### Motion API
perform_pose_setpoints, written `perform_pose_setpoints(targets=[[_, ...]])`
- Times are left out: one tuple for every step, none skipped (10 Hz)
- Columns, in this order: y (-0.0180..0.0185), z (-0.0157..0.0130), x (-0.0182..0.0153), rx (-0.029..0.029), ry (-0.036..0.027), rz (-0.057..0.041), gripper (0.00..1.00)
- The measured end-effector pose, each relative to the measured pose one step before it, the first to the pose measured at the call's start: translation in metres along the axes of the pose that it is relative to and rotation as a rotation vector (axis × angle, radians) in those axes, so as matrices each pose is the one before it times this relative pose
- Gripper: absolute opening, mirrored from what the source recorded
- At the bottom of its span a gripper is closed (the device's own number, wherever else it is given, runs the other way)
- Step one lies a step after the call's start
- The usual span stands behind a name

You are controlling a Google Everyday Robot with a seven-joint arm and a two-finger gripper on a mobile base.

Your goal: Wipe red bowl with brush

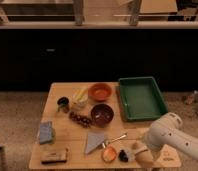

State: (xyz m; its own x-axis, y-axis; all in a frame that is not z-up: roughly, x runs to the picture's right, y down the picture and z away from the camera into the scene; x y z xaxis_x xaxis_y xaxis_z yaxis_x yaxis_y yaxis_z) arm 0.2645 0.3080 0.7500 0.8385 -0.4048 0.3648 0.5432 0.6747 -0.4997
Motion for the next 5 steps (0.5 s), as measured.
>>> perform_pose_setpoints(targets=[[0.00081, 0.00137, 0.00089, 0.00061, -0.00167, 0.00749, 0.8], [0.00004, 0.00258, -0.00033, -0.00066, -0.00319, 0.00589, 0.8], [-0.0005, 0.00325, 0.00036, -0.00059, -0.00122, 0.00782, 0.8], [-0.00055, 0.00455, 0.00019, -0.00321, -0.00202, 0.00553, 0.8], [-0.00111, 0.0026, 0.0004, -0.00165, -0.00108, 0.00181, 0.79]])
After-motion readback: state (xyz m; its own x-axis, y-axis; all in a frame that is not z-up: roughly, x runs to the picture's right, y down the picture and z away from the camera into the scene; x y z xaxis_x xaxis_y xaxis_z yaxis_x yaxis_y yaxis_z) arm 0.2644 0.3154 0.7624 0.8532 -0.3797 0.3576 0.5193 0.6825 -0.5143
